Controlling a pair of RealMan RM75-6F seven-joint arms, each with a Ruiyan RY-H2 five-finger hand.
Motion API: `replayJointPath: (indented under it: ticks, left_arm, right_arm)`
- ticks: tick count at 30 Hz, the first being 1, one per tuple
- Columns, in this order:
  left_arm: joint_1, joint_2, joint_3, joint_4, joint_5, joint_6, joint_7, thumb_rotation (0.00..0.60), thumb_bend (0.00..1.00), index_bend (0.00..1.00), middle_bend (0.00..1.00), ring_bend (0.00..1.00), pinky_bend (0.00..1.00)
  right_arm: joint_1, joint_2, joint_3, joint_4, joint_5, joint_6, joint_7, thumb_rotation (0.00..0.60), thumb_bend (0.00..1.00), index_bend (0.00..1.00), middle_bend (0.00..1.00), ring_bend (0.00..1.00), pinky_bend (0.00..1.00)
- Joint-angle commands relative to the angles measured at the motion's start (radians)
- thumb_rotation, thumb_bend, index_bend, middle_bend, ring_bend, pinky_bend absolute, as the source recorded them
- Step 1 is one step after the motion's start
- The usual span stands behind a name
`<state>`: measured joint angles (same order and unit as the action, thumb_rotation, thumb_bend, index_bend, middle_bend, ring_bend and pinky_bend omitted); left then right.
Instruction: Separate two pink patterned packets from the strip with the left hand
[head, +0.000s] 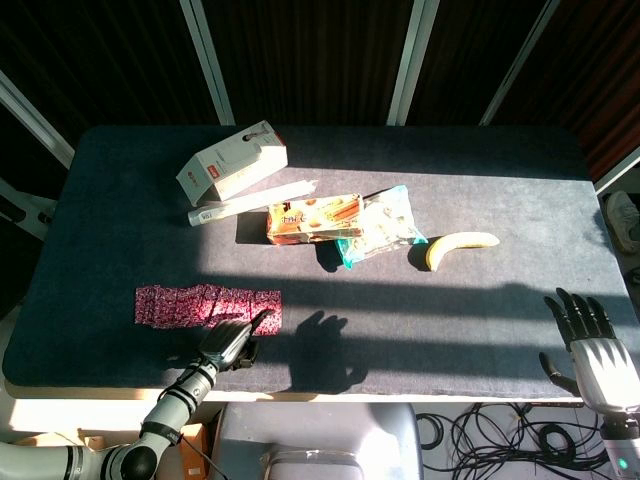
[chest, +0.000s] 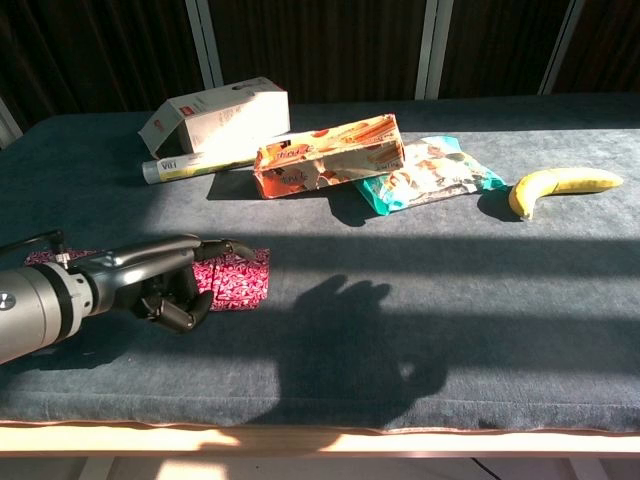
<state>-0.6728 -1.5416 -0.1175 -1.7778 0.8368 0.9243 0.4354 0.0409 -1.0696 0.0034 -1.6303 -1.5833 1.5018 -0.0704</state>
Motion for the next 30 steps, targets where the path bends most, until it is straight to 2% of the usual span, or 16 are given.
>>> replayJointPath:
  ticks: [1,7,16,20,24,30]
  left_arm:
    - [-0.019,0.006,0.009,0.001,-0.036,-0.003,0.021,0.6,0.73,0.14,1.0,1.0,1.0]
    - [-0.066,0.027,0.011,-0.006,-0.169,-0.024,0.06,0.6,0.83,0.17,1.0,1.0,1.0]
    - [-0.172,0.017,0.036,-0.003,-0.373,-0.026,0.165,0.6,0.87,0.12,1.0,1.0,1.0]
    - [-0.195,0.007,0.049,0.003,-0.393,-0.014,0.18,0.6,0.87,0.12,1.0,1.0,1.0]
    - [-0.209,0.016,0.054,-0.015,-0.398,-0.052,0.161,0.6,0.87,0.17,1.0,1.0,1.0]
    - [-0.236,0.002,0.075,-0.024,-0.387,-0.062,0.161,0.6,0.87,0.19,1.0,1.0,1.0]
  right_arm:
    - [-0.001,0.001,0.0,0.0,-0.002,0.002,0.002,0.6,0.31,0.0,0.0,0.0,0.02]
    - [-0.005,0.0,0.001,-0.005,-0.006,0.012,0.0,0.6,0.31,0.0,0.0,0.0,0.02]
    - [-0.006,0.007,-0.004,-0.007,-0.013,0.011,0.01,0.6,0.31,0.0,0.0,0.0,0.02]
    - [-0.009,0.01,-0.002,-0.004,-0.01,0.015,0.019,0.6,0.31,0.0,0.0,0.0,0.02]
    - [-0.009,0.01,0.002,-0.004,-0.005,0.015,0.021,0.6,0.31,0.0,0.0,0.0,0.02]
    - [-0.012,0.012,0.004,-0.003,-0.001,0.019,0.027,0.6,0.31,0.0,0.0,0.0,0.02]
